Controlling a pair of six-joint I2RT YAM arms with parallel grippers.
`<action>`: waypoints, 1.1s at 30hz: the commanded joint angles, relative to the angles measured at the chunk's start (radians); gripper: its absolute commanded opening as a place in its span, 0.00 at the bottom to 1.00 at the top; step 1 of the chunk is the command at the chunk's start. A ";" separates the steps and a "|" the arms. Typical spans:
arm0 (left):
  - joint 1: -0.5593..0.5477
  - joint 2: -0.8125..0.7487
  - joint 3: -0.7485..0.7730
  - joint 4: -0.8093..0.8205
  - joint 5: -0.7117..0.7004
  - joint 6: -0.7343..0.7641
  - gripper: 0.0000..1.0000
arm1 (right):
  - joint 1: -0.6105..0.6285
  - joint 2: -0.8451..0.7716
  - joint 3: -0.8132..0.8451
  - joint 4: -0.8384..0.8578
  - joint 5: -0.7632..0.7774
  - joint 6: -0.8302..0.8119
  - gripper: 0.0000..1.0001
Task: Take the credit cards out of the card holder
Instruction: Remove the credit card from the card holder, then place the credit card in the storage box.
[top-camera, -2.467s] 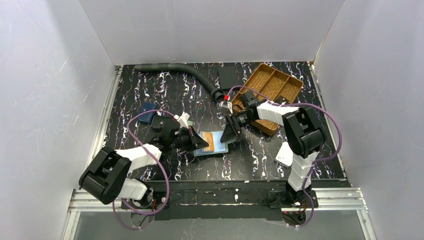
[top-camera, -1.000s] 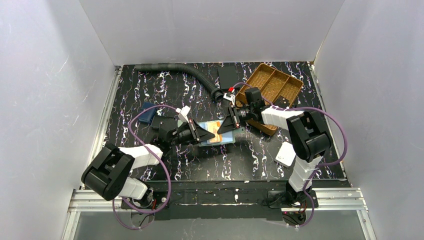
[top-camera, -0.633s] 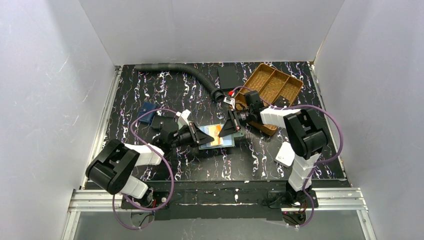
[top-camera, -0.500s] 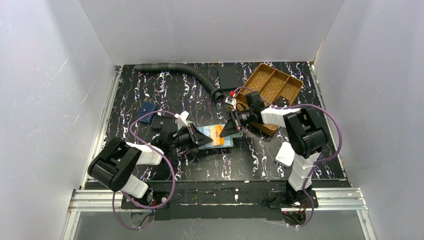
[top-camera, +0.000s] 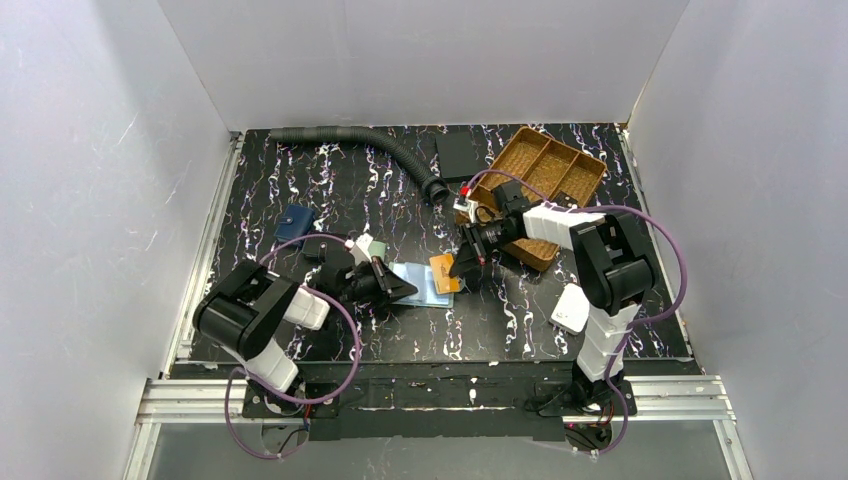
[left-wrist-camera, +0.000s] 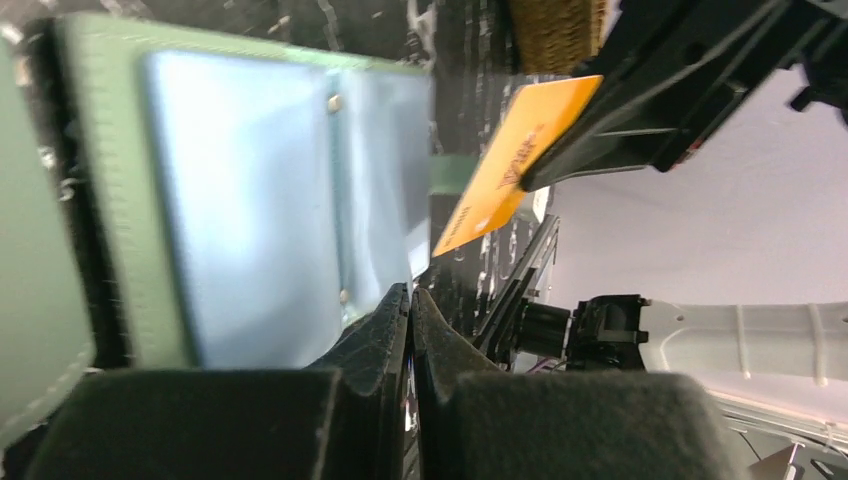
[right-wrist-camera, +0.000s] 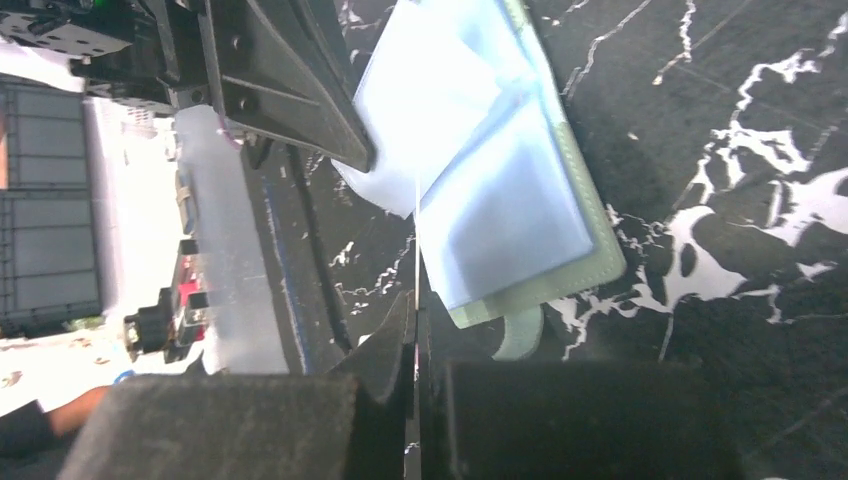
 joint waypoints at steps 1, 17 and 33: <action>0.005 0.054 0.001 0.020 0.028 0.006 0.00 | -0.009 -0.016 0.074 -0.200 0.074 -0.211 0.01; 0.008 -0.158 0.044 -0.350 -0.034 0.138 0.25 | -0.298 -0.057 0.391 -0.805 0.047 -0.730 0.01; 0.019 -0.643 0.128 -0.894 -0.314 0.428 0.92 | -0.534 -0.059 0.531 -0.410 0.248 -0.230 0.01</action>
